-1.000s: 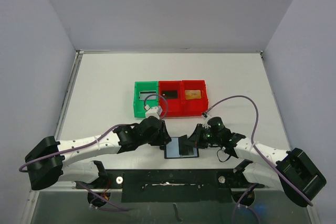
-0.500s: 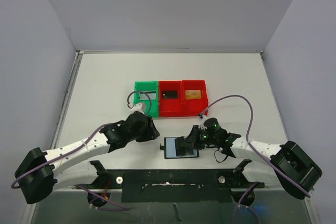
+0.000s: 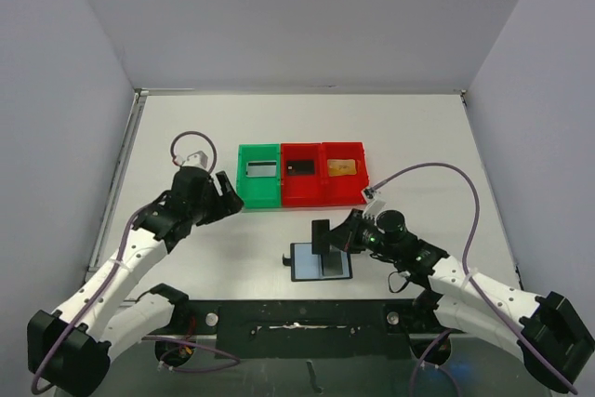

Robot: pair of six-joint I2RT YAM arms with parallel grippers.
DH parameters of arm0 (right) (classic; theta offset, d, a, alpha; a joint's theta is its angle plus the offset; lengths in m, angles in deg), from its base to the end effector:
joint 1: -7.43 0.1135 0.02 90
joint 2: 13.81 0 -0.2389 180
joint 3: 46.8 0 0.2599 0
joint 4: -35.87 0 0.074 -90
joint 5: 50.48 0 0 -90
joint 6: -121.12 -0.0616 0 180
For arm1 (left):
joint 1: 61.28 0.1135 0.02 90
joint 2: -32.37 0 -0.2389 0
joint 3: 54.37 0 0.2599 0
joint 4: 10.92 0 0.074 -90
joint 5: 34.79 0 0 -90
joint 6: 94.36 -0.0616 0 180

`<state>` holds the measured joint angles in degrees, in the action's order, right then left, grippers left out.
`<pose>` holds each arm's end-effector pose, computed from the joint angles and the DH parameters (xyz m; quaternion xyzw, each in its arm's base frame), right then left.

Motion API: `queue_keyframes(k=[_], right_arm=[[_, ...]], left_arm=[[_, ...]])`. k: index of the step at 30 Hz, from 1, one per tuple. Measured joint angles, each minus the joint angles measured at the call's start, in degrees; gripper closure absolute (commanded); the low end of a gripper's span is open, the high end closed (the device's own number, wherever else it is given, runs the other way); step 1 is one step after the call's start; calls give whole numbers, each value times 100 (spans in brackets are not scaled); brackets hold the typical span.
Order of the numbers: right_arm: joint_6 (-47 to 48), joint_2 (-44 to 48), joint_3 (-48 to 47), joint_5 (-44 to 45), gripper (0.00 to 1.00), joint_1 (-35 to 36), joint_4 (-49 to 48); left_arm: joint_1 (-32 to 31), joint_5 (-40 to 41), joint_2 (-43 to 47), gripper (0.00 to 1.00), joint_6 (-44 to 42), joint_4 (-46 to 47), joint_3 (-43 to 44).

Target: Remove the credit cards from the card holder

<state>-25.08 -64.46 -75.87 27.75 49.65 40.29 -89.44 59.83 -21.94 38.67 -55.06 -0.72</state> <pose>0.1626 0.1645 0.1438 0.0487 0.8439 0.4559 0.2785 0.2109 -0.1073 0.2091 -0.1347 0.9127 -0.1932 0.3339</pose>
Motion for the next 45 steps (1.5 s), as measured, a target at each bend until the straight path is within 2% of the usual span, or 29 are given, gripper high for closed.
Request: queue_keyframes(k=[4, 9, 18, 24, 27, 36, 45], right_arm=[[282, 341, -15, 216, 100, 28, 4], [863, 490, -238, 505, 100, 101, 122], [2798, 326, -881, 1207, 100, 177, 120], [4376, -964, -1759, 1517, 100, 175, 79], [4791, -1690, -2299, 1602, 100, 162, 90], [5226, -3668, -3742, 1556, 100, 2, 140], [5681, -4603, -4312, 1320, 100, -166, 546]], left_arm=[[828, -175, 105, 29, -459, -28, 140], [1565, -275, 229, 28, -896, -28, 138], [1709, 2, 811, 28, -1182, 17, -48], [1709, 144, 1036, 28, -1204, 59, -76], [1709, 188, 1082, 28, -1211, 61, -107], [1714, 267, 1189, 27, -1222, 61, -146], [1714, 260, 1198, 27, -1231, 61, -155]])
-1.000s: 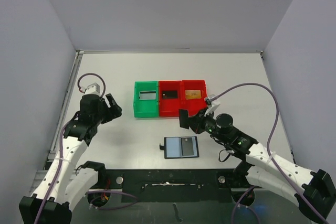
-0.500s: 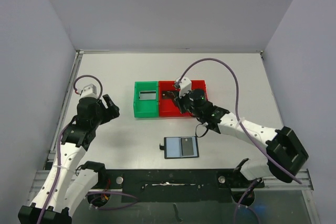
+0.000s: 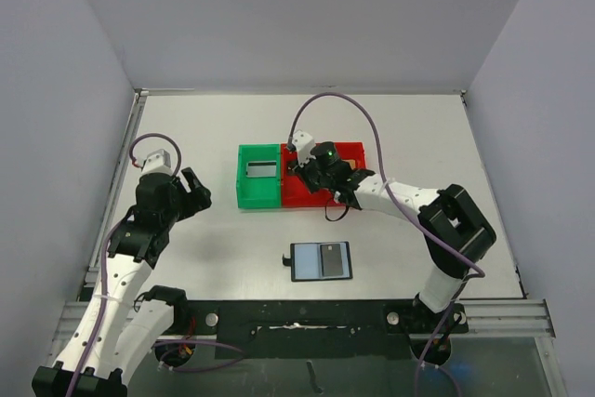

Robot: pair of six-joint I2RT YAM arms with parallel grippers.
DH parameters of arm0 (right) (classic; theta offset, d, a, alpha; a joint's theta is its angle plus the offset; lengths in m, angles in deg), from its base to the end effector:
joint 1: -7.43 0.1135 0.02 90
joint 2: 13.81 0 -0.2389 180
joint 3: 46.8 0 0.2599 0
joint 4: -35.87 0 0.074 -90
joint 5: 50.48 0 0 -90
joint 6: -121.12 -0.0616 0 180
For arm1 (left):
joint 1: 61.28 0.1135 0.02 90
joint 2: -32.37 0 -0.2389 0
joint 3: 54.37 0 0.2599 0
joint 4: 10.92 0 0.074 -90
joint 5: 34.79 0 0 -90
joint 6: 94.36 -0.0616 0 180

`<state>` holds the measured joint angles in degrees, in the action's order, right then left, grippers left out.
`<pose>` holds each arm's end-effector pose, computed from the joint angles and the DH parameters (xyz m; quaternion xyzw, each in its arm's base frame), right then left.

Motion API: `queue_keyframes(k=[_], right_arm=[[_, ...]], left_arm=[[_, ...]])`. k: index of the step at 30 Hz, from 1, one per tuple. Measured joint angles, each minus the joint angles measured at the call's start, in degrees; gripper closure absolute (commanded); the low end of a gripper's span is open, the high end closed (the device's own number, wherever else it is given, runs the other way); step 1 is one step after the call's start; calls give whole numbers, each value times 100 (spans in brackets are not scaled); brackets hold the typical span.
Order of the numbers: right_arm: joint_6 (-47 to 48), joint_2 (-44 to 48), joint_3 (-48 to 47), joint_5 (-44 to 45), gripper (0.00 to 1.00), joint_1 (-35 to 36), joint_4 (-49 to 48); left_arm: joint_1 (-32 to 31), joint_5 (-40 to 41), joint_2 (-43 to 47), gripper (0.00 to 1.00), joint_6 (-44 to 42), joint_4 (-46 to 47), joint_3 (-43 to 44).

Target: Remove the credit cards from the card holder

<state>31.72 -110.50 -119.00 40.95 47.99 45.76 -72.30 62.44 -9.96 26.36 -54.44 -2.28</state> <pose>0.3020 0.2565 0.1665 -0.3054 0.8300 0.1490 0.4422 0.2094 -0.0329 0.2434 -0.1799 0.8621 -0.1156 0.4593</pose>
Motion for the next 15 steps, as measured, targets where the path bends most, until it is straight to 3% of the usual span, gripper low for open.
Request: queue_keyframes(k=[15], right_arm=[[125, -240, -227, -710, 100, -94, 752]], left_arm=[[0, -20, -2, 27, -20, 0, -4]])
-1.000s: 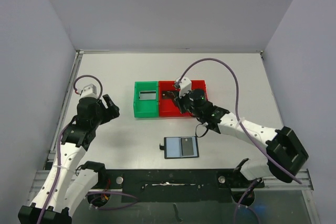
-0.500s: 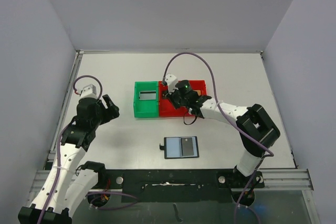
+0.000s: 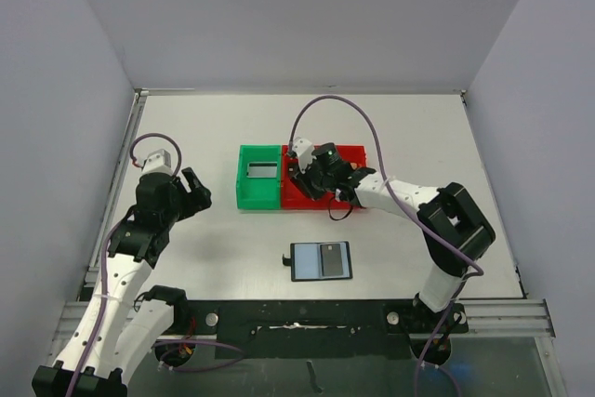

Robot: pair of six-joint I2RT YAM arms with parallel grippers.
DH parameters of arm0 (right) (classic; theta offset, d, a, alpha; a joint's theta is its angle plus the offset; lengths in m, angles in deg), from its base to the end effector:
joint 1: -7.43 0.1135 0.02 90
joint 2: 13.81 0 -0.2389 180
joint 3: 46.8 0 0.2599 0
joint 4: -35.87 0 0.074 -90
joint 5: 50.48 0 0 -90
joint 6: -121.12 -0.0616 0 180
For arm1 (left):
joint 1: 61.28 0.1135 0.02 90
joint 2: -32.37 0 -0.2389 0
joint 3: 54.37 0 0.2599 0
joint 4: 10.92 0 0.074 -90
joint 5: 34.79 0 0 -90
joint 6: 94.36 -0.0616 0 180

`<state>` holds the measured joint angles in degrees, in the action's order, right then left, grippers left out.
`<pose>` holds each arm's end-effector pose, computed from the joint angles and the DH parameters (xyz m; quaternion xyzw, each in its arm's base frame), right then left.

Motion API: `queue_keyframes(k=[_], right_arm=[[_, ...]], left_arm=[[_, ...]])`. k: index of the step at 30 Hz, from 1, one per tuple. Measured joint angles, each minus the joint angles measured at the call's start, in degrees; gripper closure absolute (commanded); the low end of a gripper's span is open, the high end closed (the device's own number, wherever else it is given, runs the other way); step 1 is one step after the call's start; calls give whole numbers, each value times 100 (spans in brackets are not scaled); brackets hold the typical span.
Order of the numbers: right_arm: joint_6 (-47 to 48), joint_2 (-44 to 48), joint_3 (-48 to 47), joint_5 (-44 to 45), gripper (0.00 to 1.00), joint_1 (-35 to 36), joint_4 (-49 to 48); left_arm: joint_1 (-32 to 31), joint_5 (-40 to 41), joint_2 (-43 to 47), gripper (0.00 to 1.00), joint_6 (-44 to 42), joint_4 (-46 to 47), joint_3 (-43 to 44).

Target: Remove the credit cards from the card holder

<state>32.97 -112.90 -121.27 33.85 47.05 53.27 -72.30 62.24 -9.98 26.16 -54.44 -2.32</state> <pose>0.3000 0.2563 0.1506 -0.3419 0.8463 0.1742 0.3696 0.2094 -0.0331 0.2430 -0.1776 0.8629 -0.1161 0.4586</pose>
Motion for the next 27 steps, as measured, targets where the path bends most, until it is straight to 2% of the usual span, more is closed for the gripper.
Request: queue_keyframes(k=[10, 17, 27], right_arm=[[-136, 579, 286, -306, 100, 0, 284], [195, 673, 234, -225, 100, -31, 334], [2428, 107, -166, 155, 100, -55, 74]], left_arm=[[2, -22, -111, 27, -4, -2, 0], [2, -26, -109, 27, -35, -2, 0], [2, -63, -83, 27, -83, 0, 0]])
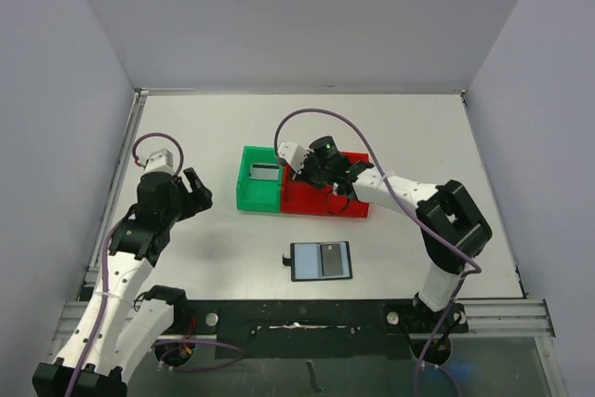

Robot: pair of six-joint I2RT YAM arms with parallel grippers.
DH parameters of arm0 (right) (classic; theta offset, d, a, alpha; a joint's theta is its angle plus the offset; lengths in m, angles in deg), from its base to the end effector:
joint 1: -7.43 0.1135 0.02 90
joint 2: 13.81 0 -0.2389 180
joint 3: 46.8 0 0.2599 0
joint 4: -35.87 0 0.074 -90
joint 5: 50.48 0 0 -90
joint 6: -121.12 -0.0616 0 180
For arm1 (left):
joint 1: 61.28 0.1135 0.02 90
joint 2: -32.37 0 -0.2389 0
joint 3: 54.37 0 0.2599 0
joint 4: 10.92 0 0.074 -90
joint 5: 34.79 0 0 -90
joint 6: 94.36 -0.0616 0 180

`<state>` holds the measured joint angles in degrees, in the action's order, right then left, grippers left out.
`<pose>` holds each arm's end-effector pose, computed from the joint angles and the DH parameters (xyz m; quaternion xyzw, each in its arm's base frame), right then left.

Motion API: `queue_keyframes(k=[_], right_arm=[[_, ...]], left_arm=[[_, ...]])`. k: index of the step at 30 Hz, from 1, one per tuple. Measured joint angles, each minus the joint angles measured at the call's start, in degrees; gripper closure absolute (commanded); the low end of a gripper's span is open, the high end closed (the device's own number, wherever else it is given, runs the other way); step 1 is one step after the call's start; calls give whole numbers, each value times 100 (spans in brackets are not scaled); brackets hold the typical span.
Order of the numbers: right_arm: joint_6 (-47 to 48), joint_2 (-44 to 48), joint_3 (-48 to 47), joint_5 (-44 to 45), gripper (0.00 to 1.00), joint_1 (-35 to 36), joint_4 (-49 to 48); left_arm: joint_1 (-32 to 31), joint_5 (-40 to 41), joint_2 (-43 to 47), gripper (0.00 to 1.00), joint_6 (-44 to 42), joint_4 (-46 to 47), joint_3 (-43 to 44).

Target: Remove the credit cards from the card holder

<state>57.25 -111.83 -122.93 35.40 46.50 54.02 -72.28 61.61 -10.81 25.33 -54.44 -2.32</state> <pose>0.3064 0.2544 0.1660 -0.5008 0.7550 0.0799 0.4157 0.2112 -0.0341 0.2402 -0.1692 0.8683 -0.1149 0.4520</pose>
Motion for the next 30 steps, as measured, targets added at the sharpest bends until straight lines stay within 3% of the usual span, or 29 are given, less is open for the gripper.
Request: queue_keyframes(k=[13, 20, 24, 30], right_arm=[[1777, -1060, -815, 457, 100, -85, -20], [2210, -1397, -918, 461, 89, -85, 15], [2326, -1432, -922, 457, 69, -85, 87], [2321, -1432, -922, 433, 61, -85, 216]], left_arm=[[2, -50, 44, 27, -20, 0, 0], [4, -68, 52, 27, -20, 2, -20], [4, -68, 52, 27, -20, 2, -22], [4, -83, 52, 27, -20, 2, -22]])
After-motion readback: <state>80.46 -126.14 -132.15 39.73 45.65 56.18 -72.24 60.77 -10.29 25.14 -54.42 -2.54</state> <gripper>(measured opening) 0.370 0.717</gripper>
